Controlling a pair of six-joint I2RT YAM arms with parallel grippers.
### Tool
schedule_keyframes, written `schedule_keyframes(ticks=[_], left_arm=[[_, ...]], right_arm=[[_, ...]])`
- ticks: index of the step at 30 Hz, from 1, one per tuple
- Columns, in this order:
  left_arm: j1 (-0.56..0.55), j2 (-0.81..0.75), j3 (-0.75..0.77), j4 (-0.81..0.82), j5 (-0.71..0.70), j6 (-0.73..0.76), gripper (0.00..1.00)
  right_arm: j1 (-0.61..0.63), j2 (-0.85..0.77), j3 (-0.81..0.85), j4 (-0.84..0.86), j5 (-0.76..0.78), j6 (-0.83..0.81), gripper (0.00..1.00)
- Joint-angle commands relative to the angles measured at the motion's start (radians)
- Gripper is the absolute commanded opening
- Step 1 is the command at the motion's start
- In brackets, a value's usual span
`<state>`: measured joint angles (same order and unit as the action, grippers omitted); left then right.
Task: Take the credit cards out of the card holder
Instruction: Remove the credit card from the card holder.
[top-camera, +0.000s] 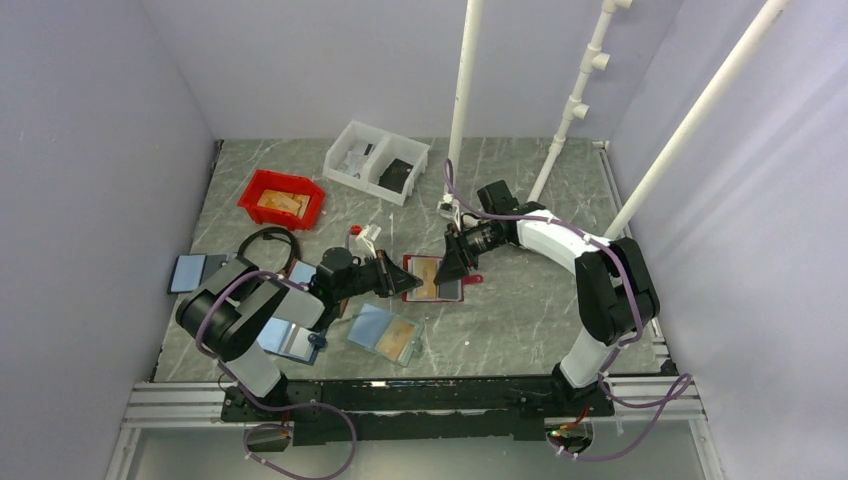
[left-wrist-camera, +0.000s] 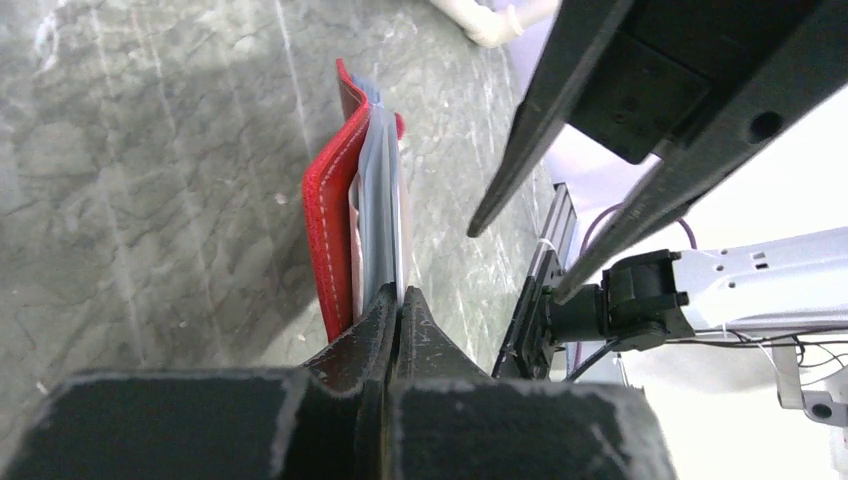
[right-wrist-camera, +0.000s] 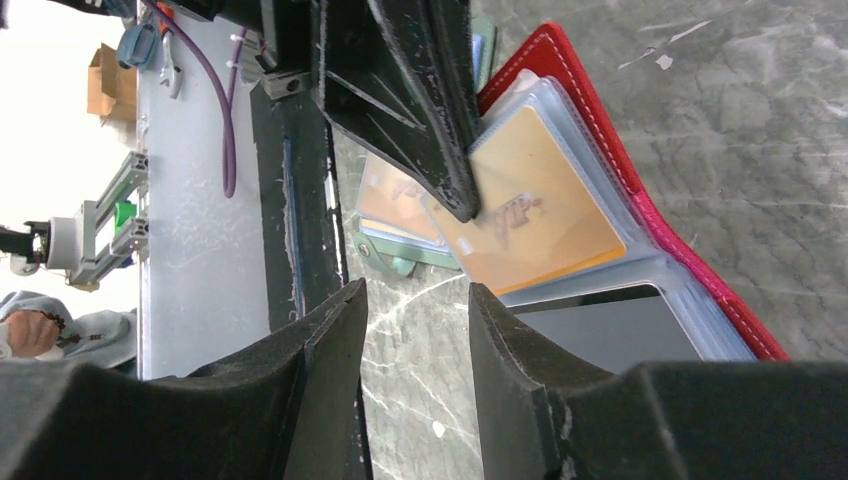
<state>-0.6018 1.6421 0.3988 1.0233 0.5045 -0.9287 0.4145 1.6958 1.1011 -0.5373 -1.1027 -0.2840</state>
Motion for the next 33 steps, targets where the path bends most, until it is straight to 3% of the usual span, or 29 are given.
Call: schedule_keyframes(ticks=[1, 26, 30, 33], left_arm=[[0.001, -0.040, -0.016, 0.194, 0.046, 0.005, 0.00], [-0.026, 0.008, -0.021, 0.461, 0.094, -0.061, 0.00], [-0.028, 0.015, -0.017, 0.445, 0.075, -0.062, 0.00], [-0.032, -0.005, -0.008, 0.345, 0.041, -0.043, 0.00]], right_arm=[[-0.018, -0.025, -0.002, 0.019, -0.027, 0.002, 0.45], [-0.034, -0.008, -0.016, 0.054, -0.142, 0.052, 0.43], [-0.037, -0.015, -0.018, 0.064, -0.180, 0.066, 0.36], [-0.038, -0.016, -0.020, 0.082, -0.201, 0.090, 0.20]])
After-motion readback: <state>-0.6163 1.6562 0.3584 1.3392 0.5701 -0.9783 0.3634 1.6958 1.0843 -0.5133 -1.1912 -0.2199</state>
